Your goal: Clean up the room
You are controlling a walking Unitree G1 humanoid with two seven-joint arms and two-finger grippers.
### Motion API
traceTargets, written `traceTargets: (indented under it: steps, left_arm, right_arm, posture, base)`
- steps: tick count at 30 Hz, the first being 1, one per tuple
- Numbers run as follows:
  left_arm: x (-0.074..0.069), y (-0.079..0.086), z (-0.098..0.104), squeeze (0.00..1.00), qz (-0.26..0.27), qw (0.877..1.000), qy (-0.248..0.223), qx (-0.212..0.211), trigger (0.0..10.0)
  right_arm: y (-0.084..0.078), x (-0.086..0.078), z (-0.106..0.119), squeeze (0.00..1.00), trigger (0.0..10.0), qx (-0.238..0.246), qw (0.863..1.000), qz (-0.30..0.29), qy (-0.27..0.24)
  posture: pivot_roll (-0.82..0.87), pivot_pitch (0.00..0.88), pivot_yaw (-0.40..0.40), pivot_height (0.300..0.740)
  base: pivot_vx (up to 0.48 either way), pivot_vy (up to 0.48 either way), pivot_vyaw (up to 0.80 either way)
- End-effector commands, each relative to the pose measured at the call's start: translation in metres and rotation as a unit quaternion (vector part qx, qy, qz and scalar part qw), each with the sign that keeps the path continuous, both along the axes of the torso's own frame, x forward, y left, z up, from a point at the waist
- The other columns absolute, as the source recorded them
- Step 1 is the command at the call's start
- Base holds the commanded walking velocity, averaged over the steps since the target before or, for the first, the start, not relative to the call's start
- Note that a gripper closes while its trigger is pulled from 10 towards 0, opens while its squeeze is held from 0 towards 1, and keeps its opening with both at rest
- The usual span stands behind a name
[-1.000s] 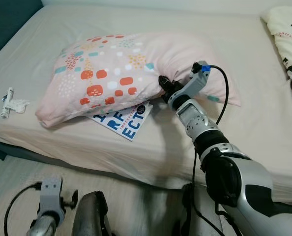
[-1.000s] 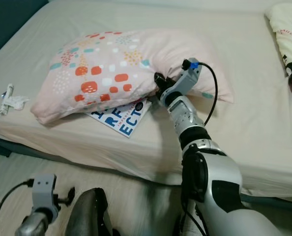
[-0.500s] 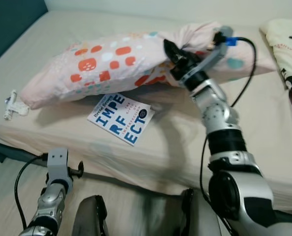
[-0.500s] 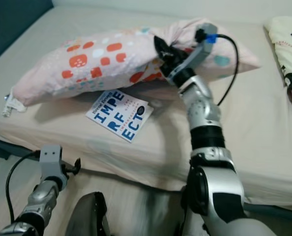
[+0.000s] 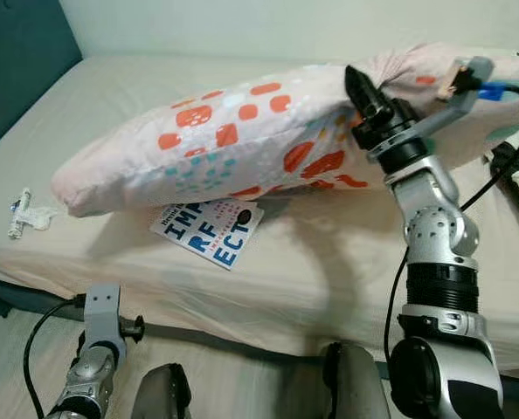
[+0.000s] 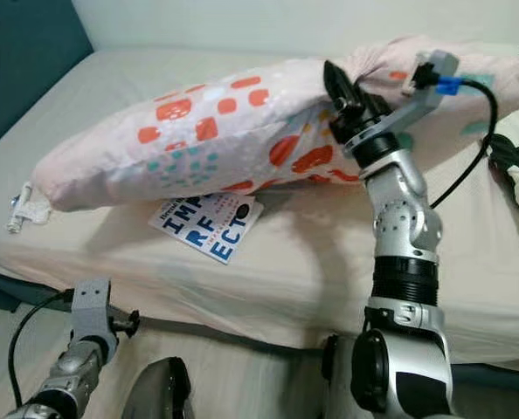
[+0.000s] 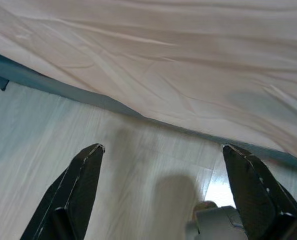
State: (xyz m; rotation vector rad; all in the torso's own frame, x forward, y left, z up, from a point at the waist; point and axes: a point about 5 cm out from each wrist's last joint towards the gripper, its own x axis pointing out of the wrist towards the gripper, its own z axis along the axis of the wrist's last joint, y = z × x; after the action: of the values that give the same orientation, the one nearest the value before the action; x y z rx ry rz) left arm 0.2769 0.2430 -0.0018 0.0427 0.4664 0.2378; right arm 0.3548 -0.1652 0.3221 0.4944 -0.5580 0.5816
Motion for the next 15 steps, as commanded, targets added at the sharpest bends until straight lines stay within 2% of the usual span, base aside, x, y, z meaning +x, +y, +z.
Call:
traceTargets:
  steps: [1,7,9,15]
  left_arm:
    - [-0.013,0.006,-0.011,0.00,0.008,0.999,0.032,0.006,10.0]
    - [-0.024,0.010,-0.020,0.00,0.016,0.998,0.061,0.011,10.0]
    - [-0.031,0.013,-0.025,0.00,0.022,0.997,0.077,0.015,10.0]
    - [-0.035,0.016,-0.027,0.00,0.028,0.996,0.087,0.019,10.0]
  right_arm:
    - [-0.002,-0.011,0.019,0.00,0.0,0.010,0.999,0.004,-0.048]
    - [-0.001,-0.016,0.022,0.00,0.0,0.012,0.999,0.007,-0.049]
    - [0.005,-0.016,0.008,0.00,0.0,0.008,1.000,0.016,-0.025]
    - [0.014,-0.018,-0.011,0.00,0.0,0.011,1.000,0.029,0.006]
  posture:
    - [-0.03,0.056,0.052,0.495]
    - [-0.03,0.054,0.053,0.515]
    - [-0.03,0.054,0.055,0.525]
    - [-0.03,0.055,0.059,0.545]
  base:
    - [0.000,0.000,0.00]
    - [0.000,0.000,0.00]
    - [0.000,0.000,0.00]
    - [0.000,0.000,0.00]
